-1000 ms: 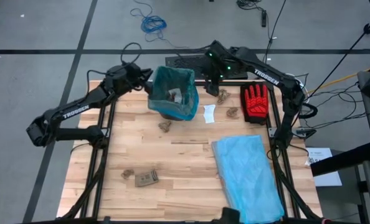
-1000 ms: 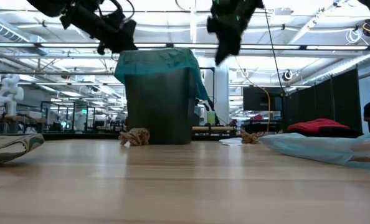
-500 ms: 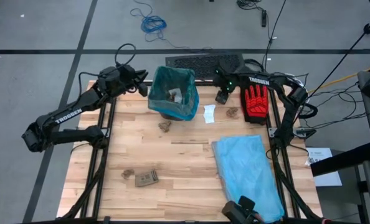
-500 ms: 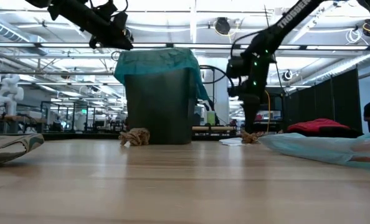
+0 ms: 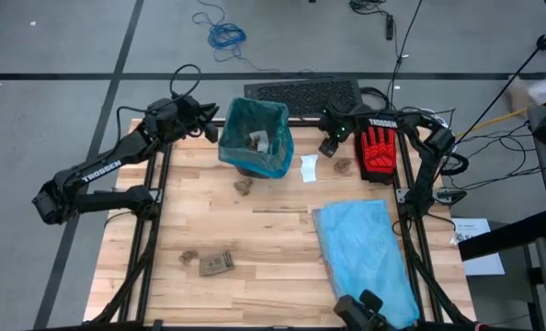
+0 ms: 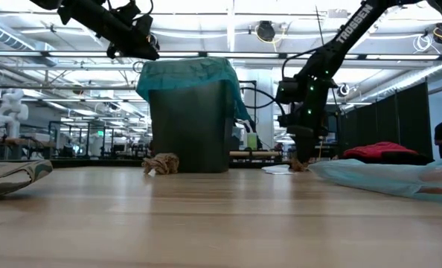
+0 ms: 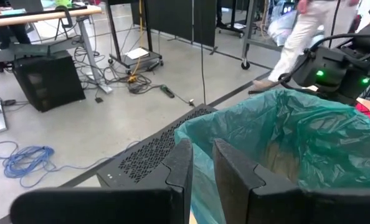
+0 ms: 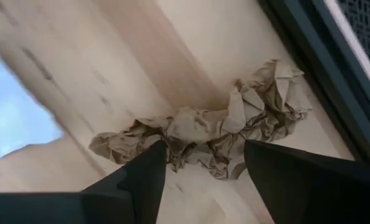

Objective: Place trash/remove bag and relplace
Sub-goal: Put the brown napkin into the trash bin

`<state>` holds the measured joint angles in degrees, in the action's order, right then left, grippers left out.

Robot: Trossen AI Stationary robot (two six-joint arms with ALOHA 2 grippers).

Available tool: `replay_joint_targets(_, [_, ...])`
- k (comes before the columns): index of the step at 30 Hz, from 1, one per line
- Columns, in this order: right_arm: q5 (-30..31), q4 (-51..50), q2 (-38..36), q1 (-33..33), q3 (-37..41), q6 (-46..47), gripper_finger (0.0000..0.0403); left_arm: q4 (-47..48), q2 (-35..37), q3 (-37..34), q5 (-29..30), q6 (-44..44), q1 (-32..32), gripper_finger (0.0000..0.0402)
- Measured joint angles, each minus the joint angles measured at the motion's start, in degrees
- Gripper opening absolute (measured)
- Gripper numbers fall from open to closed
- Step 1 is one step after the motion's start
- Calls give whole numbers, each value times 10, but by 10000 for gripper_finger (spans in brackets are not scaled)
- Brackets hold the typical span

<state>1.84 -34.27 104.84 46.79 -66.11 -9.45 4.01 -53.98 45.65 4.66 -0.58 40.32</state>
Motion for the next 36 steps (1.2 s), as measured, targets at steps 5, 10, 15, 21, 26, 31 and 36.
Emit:
replay_joint_targets(5, [2, -2, 18, 13, 0, 9, 156, 3, 0, 0, 0, 0, 0, 62])
replay_joint_targets(10, [2, -10, 34, 6, -2, 2, 55, 14, 0, 0, 0, 0, 0, 62])
replay_joint_targets(15, [-2, -27, 23, -10, 0, -2, 12, 15, 0, 0, 1, 12, 0, 61])
replay_joint_targets(21, [-8, -37, -43, -15, 1, 2, 3, 10, 0, 0, 1, 14, 0, 61])
replay_joint_targets(26, [-8, -29, -135, -16, 0, 7, 1, 9, 0, 0, 1, 14, 0, 61])
replay_joint_targets(31, [-68, 29, -229, -37, 0, 10, 1, 10, 0, 0, 4, 13, 0, 61])
replay_joint_targets(36, [-100, 141, -291, -95, 0, 17, 0, 11, 0, 0, 4, 9, 0, 61])
